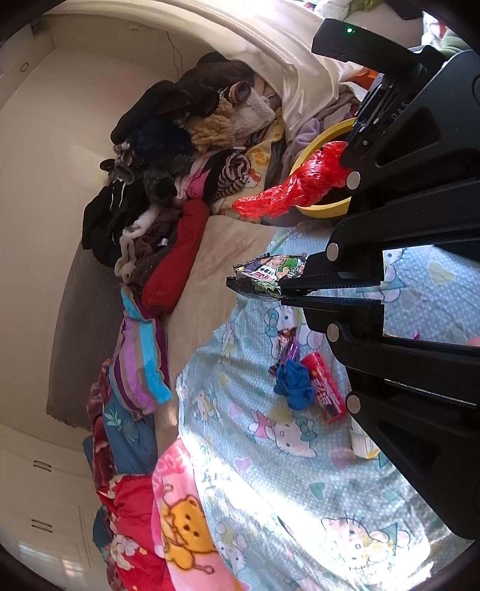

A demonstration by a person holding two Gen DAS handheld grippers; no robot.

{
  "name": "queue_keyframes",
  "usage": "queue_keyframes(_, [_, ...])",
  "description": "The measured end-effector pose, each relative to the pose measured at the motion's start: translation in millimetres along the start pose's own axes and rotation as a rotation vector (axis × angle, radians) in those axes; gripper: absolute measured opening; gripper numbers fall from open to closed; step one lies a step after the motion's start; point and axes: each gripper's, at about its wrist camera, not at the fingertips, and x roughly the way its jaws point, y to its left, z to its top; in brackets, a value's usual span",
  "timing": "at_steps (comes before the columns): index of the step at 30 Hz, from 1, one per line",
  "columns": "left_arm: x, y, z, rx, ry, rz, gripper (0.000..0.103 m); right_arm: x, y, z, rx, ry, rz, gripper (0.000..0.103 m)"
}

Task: Collect trash
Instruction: 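Lift the green packet and red bag and carry both over the bin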

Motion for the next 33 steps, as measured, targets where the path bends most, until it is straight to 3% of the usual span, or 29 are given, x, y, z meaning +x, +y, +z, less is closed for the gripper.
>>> queue_keyframes(33, [35, -108, -51, 0.178, 0.133, -0.174, 0.001, -32, -128, -4, 0.201, -0.057, -0.183, 0.015])
